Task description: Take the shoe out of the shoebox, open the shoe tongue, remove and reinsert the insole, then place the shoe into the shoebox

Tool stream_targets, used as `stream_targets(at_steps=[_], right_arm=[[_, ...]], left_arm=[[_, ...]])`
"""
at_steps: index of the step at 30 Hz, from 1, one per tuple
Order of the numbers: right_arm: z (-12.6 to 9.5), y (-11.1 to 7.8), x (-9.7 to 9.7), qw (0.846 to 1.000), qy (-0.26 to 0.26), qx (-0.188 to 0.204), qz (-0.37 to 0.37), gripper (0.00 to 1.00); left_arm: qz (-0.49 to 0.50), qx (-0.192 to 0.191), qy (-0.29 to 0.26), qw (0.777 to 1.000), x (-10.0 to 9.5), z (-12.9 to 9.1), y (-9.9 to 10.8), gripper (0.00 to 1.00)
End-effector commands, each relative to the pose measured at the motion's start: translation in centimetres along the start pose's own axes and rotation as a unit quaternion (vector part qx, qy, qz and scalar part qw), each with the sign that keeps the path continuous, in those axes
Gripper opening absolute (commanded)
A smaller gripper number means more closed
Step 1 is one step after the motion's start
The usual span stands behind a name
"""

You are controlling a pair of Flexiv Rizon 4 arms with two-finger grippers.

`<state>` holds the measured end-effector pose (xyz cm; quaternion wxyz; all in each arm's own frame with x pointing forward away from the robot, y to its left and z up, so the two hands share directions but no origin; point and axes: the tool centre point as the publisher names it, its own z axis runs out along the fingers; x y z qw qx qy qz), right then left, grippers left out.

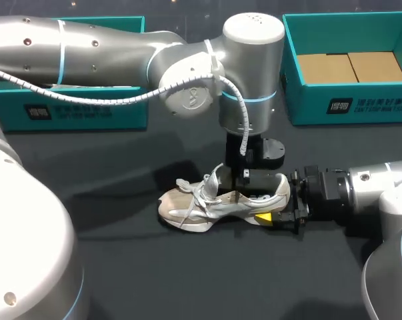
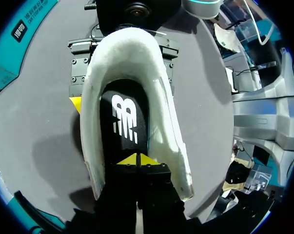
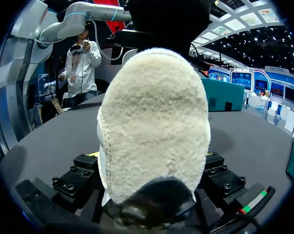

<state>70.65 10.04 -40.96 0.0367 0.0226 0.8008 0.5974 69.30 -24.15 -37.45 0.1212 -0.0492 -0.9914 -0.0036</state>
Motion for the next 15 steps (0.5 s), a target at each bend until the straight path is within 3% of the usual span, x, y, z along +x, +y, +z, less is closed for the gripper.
stream_targets(at_steps=[1,6,7,8,15], right_arm=[[0.1,0.0,0.1,1.0,-0.001,0.001,0.0,0.0],[0.1,0.0,0.1,1.0,-0.001,0.001,0.0,0.0],[0.1,0.0,0.1,1.0,-0.001,0.001,0.0,0.0],[0.1,0.0,0.1,1.0,-0.001,0.001,0.0,0.0],[0.1,0.0,0.1,1.0,-0.001,0.001,0.0,0.0]], left_arm=[[0.001,0.004,0.003,1.0,0.3,0.2,0.6,0.0],[0.007,0.001,0.007,1.0,0.8,0.6,0.8,0.0],[0.008,0.001,0.007,1.0,0.8,0.7,0.9,0.12],[0.009,0.001,0.007,1.0,0.9,0.7,0.9,0.17],[0.02,-0.001,0.001,1.0,1.5,1.0,0.9,0.4]])
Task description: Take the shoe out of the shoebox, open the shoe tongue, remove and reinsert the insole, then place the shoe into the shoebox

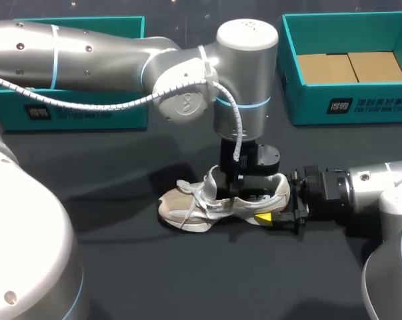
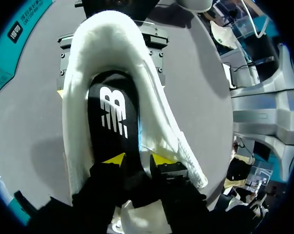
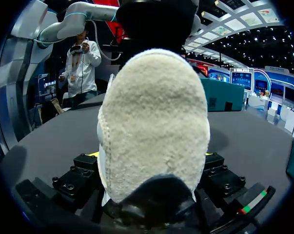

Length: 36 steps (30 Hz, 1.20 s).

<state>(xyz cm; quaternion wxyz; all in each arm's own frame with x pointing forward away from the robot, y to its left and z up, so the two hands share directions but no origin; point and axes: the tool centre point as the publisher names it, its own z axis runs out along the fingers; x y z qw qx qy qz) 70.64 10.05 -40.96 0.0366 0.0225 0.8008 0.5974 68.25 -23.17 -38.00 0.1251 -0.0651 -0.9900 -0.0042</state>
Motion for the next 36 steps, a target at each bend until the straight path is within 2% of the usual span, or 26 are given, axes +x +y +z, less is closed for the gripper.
stream_targets(at_steps=[1,11,17,20,23,31,36], right_arm=[[0.1,0.0,0.1,1.0,-0.001,0.001,0.0,0.0],[0.1,0.0,0.1,1.0,-0.001,0.001,0.0,0.0],[0.1,0.0,0.1,1.0,-0.001,0.001,0.0,0.0],[0.1,0.0,0.1,1.0,-0.001,0.001,0.0,0.0],[0.1,0.0,0.1,1.0,-0.001,0.001,0.0,0.0],[0.1,0.0,0.1,1.0,-0.001,0.001,0.0,0.0],[0.1,0.0,0.1,1.0,-0.001,0.001,0.0,0.0]], left_arm=[[0.005,0.001,-0.006,1.0,0.6,0.4,0.0,0.41],[-0.036,0.005,-0.09,0.995,-0.8,3.5,-1.4,0.4],[-0.058,0.011,-0.135,0.989,-2.3,4.1,-1.6,0.36],[-0.073,0.013,-0.141,0.987,-3.1,3.8,-1.4,0.25],[-0.081,0.018,-0.141,0.987,-3.8,3.3,-1.0,0.0],[-0.08,0.043,-0.122,0.988,-4.3,1.8,0.3,0.0],[-0.074,0.081,-0.09,0.99,-3.9,0.1,1.4,0.0]])
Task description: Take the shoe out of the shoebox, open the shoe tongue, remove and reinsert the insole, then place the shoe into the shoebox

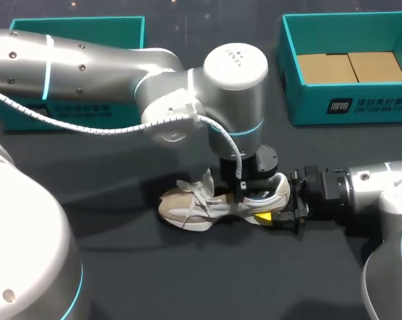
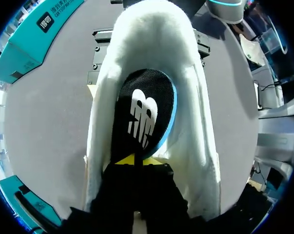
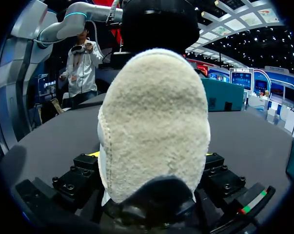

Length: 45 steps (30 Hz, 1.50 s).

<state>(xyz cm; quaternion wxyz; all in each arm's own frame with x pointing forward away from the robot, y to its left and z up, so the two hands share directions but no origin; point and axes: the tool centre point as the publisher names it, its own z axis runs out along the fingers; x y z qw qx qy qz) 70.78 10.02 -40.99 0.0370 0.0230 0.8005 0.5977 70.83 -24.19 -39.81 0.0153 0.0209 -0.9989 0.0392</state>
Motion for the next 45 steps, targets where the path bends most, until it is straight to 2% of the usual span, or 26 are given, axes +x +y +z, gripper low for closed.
stream_targets(at_steps=[1,11,24,29,32,39,45], right_arm=[[0.1,0.0,0.2,1.0,-0.001,0.001,-0.001,0.0],[0.1,0.0,0.2,1.0,-0.001,0.001,-0.001,0.0],[0.1,0.0,0.2,1.0,-0.001,0.001,-0.001,0.0],[0.1,0.0,0.2,1.0,-0.001,0.001,-0.001,0.0],[0.1,0.0,0.2,1.0,-0.001,0.001,-0.001,0.0],[0.1,0.0,0.2,1.0,-0.001,0.001,-0.001,0.0],[0.1,0.0,0.2,1.0,-0.001,0.001,-0.001,0.0]], left_arm=[[0.0,0.039,0.031,0.999,-1.4,-1.1,1.9,0.0],[0.007,0.073,0.072,0.995,-1.5,-2.7,2.7,0.0],[0.038,0.14,0.078,0.986,0.2,-5.3,2.3,0.0],[0.028,0.147,0.082,0.985,0.1,-5.4,2.3,0.0],[0.026,0.147,0.079,0.986,0.0,-5.6,1.2,0.0],[0.042,0.166,0.054,0.984,1.3,-6.4,-2.2,0.0],[0.02,0.176,0.022,0.984,1.0,-6.2,-4.2,0.0]])
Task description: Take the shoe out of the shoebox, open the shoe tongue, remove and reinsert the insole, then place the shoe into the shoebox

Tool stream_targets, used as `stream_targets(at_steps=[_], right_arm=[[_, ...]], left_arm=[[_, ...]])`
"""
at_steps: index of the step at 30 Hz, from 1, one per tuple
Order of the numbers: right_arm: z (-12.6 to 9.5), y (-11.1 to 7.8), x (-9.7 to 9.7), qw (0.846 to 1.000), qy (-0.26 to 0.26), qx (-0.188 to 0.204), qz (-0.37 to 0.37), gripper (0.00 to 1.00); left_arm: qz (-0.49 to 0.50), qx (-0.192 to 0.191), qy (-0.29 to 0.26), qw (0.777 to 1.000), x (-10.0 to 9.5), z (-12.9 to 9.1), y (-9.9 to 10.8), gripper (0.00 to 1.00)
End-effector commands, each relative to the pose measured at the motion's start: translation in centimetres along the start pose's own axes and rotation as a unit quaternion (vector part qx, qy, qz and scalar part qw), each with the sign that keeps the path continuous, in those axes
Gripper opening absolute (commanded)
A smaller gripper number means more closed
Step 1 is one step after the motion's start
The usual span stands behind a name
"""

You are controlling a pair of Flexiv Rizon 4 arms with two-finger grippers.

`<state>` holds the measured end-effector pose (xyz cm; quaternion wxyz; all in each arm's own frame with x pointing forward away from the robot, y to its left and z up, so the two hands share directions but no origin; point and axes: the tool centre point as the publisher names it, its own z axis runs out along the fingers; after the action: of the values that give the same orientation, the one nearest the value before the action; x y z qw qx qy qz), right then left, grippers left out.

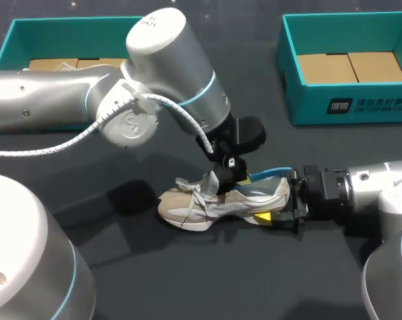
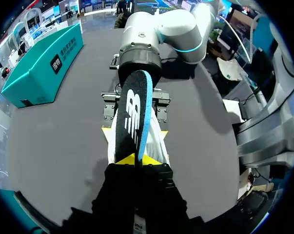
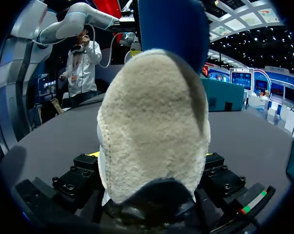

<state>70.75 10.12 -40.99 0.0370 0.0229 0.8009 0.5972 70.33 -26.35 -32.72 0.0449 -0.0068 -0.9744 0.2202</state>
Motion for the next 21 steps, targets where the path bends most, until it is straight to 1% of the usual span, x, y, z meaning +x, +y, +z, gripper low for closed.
stream_targets(at_steps=[1,5,6,7,9,11,15,18,21], right_arm=[[0.0,0.0,0.2,1.0,-0.001,0.001,0.0,0.0],[0.0,0.0,0.2,1.0,-0.001,0.001,0.0,0.0],[0.0,0.0,0.2,1.0,-0.001,0.001,0.0,0.0],[0.0,0.0,0.2,1.0,-0.001,0.001,0.0,0.0],[0.0,0.0,0.2,1.0,-0.001,0.001,0.0,0.0],[0.0,0.0,0.2,1.0,-0.001,0.001,0.0,0.0],[0.0,0.0,0.2,1.0,-0.001,0.001,0.0,0.0],[0.0,0.0,0.2,1.0,-0.001,0.001,0.0,0.0],[0.0,0.0,0.2,1.0,-0.001,0.001,0.0,0.0]], left_arm=[[-0.01,-0.002,-0.02,1.0,-0.1,1.2,-1.4,0.0],[-0.025,0.007,-0.035,0.999,-0.6,1.2,-1.9,0.0],[-0.027,0.009,-0.035,0.999,-0.7,1.1,-2.0,0.12],[-0.027,0.011,-0.033,0.999,-0.7,0.9,-2.0,0.2],[-0.027,0.02,-0.036,0.999,-0.6,0.6,-1.9,0.31],[-0.025,0.032,-0.047,0.998,-0.2,0.2,-1.7,0.37],[-0.022,0.058,-0.079,0.995,0.5,-0.2,-1.6,0.45],[-0.011,0.075,-0.085,0.994,0.7,-0.3,-1.6,0.45],[0.001,0.086,-0.092,0.992,0.8,-0.4,-1.8,0.43]])
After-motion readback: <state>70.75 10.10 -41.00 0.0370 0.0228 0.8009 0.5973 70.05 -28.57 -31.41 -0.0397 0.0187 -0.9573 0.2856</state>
